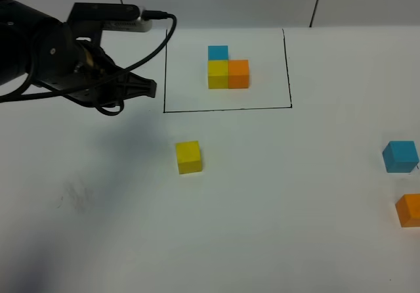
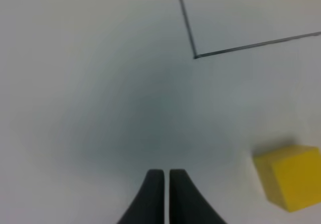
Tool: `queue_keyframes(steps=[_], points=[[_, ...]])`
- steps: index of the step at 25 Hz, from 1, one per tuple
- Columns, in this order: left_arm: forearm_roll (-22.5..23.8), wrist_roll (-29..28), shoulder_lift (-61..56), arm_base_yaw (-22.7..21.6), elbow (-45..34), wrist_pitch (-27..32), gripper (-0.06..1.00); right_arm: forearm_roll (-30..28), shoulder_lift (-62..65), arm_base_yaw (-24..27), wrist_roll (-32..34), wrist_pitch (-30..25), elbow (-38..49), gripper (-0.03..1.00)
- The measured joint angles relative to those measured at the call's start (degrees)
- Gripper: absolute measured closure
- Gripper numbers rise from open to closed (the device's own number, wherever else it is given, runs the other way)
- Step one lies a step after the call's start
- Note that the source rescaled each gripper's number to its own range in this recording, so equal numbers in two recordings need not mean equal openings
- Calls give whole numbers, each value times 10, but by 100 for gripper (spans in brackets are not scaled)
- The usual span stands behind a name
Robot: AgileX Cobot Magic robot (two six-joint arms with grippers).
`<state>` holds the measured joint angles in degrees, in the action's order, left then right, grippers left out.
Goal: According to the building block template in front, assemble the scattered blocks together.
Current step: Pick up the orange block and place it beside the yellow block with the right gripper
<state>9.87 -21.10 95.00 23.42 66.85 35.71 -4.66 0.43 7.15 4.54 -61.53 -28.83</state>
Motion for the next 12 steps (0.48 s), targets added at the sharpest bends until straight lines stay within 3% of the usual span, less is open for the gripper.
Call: queue_keyframes(steps=[3, 12], points=[[18, -17, -36, -21, -28, 19, 94, 0, 0, 0, 0, 0, 0, 97], [14, -21, -190, -126, -176, 24, 94, 0, 0, 0, 0, 0, 0, 97]])
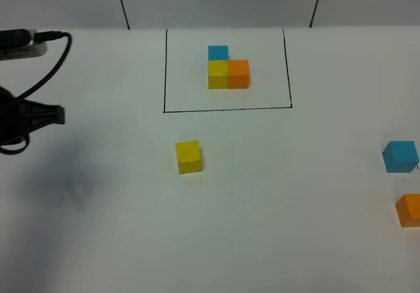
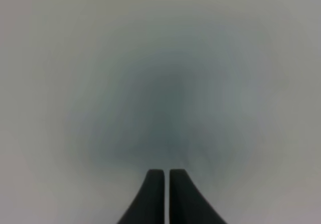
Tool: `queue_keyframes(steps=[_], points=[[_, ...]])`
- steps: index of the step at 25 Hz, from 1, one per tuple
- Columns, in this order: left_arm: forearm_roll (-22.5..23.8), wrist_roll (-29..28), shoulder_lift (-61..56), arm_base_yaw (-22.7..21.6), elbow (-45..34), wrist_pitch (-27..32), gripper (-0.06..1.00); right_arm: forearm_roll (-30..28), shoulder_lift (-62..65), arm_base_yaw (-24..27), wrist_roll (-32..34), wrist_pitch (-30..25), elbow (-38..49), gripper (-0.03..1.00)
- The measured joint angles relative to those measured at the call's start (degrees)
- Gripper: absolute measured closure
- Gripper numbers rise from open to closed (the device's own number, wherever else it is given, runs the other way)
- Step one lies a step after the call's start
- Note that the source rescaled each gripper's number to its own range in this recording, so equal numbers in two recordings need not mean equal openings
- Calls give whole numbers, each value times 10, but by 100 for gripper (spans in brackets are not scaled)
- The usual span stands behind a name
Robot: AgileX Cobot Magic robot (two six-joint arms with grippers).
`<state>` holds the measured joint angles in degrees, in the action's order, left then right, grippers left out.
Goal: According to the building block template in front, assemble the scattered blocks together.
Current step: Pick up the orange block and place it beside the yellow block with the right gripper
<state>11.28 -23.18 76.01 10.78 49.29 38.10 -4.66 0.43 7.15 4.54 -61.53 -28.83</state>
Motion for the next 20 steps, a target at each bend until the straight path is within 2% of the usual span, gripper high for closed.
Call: queue_keyframes(steps=[5, 9, 15, 20], points=[[-5, 0, -103, -64, -68, 34, 94, 0, 0, 0, 0, 0, 0, 97], [-6, 1, -191, -107, -101, 104, 94, 0, 0, 0, 0, 0, 0, 97], [0, 2, -324, -125, -132, 186, 94, 0, 0, 0, 1, 0, 0, 97], [4, 2, -418, -125, -176, 208, 94, 0, 0, 0, 1, 0, 0, 97]])
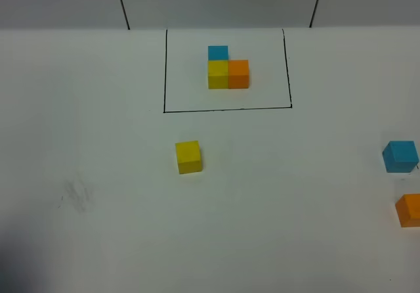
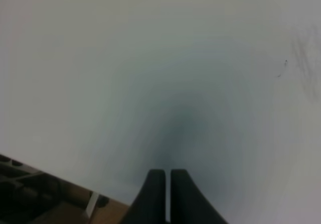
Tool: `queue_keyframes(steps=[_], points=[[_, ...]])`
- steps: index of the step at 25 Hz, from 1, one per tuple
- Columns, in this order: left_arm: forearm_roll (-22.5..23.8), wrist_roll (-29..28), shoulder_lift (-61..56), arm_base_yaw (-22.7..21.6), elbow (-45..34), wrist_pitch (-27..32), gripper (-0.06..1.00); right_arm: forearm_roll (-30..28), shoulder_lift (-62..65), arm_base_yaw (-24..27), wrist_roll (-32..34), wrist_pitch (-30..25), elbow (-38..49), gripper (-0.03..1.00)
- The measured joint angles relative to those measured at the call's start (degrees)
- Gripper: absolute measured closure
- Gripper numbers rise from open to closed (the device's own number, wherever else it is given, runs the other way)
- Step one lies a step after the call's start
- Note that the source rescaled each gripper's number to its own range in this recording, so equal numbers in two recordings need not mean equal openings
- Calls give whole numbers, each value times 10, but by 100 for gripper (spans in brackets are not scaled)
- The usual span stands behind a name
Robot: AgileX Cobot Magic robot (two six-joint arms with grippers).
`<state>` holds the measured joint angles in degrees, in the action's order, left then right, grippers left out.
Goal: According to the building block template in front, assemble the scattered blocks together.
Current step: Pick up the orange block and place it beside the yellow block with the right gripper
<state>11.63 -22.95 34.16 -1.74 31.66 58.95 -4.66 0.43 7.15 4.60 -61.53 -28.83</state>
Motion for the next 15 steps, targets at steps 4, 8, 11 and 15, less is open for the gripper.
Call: queue_keyframes(steps=[4, 8, 11, 15], points=[[2, 6, -50, 0, -9, 31, 94, 0, 0, 0, 0, 0, 0, 97], [-6, 21, -84, 0, -10, 55, 94, 0, 0, 0, 0, 0, 0, 97], [-26, 28, -111, 0, -20, 44, 94, 0, 0, 0, -1, 0, 0, 97], [-34, 37, -139, 0, -22, 35, 94, 0, 0, 0, -1, 0, 0, 97]])
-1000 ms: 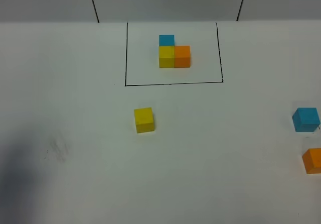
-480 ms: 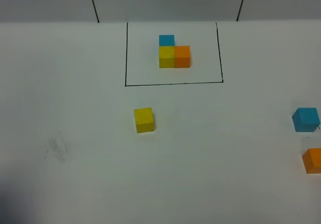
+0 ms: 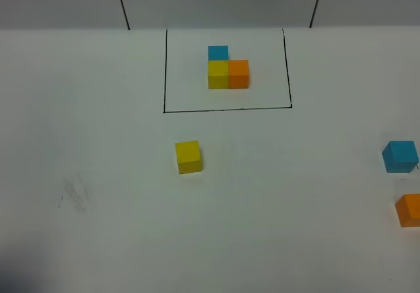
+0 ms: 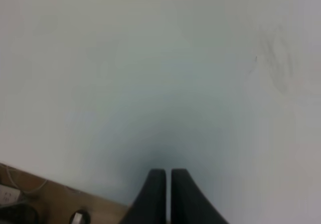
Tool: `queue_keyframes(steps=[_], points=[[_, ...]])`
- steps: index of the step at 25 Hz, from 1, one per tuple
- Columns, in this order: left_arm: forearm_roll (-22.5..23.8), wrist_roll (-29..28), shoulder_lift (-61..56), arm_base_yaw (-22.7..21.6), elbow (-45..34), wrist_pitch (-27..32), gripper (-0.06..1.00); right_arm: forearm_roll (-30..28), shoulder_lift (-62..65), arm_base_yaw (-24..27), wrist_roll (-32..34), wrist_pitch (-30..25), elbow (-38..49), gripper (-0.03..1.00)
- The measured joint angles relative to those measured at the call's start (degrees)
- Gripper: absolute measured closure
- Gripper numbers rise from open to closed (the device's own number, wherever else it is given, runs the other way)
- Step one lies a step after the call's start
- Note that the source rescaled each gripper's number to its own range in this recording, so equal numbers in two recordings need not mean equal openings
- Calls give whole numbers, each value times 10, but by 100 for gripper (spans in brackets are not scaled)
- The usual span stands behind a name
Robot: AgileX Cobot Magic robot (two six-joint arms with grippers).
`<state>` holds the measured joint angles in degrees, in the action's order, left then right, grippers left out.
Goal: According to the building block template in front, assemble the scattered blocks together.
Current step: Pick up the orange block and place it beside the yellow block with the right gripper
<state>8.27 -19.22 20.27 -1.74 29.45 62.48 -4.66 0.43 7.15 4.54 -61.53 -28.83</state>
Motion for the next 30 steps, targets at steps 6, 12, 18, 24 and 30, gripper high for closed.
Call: queue_keyframes(steps=[6, 12, 18, 24, 30], points=[[0, 1, -15, 0, 0, 0, 94, 0, 0, 0, 1, 0, 0, 97], [0, 1, -15, 0, 0, 0, 94, 0, 0, 0, 0, 0, 0, 97], [1, 1, -43, 0, 0, -1, 94, 0, 0, 0, 0, 0, 0, 97], [24, 2, -100, 0, 0, -1, 94, 0, 0, 0, 0, 0, 0, 97], [26, 8, -140, 0, 0, 0, 94, 0, 0, 0, 0, 0, 0, 97]])
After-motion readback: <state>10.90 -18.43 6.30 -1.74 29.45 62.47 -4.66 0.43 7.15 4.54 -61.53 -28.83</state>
